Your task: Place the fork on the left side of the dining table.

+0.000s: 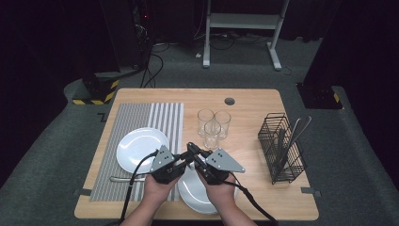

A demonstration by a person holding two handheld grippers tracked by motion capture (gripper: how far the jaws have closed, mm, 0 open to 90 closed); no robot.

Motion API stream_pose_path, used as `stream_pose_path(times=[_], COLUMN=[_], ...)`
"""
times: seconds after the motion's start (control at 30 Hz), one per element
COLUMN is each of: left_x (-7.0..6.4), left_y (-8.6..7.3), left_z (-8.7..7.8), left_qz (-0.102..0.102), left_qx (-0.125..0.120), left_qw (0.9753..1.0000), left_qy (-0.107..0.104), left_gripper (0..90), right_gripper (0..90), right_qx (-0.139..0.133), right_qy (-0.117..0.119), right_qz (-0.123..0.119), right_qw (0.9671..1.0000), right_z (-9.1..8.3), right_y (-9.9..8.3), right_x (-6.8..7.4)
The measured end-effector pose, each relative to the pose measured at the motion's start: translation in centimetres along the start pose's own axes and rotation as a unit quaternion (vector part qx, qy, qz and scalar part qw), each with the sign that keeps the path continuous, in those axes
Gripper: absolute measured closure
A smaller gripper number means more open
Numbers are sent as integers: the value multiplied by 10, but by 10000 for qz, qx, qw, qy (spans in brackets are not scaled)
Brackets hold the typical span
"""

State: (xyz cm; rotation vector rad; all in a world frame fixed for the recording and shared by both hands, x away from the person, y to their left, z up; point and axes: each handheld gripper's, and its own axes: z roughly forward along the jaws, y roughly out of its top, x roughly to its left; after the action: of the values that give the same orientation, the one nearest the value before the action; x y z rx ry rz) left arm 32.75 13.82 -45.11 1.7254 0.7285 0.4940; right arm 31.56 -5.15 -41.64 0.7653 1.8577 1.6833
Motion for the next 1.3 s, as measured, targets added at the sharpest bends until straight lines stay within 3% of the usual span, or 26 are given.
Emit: stream_pose_path(times=[0.63,1.07,1.3], left_x=[-8,-7,-6], left_y=[12,13,14], left_z=[-4,-2,-3], left_qz=[91,12,74], left_qx=[-136,-95,-96], left_qw=[9996,9998,9998], left_qy=[242,177,174], left_gripper=[768,775,779], right_gripper=[863,863,863], right_qx=[26,88,105], right_qy=[-98,-123,-120], right_qz=[-5,-4,5], right_qw=[9999,9999,9999], right_z=[2,3,4], right_y=[-2,-4,-4], right_x=[-1,-2,-2])
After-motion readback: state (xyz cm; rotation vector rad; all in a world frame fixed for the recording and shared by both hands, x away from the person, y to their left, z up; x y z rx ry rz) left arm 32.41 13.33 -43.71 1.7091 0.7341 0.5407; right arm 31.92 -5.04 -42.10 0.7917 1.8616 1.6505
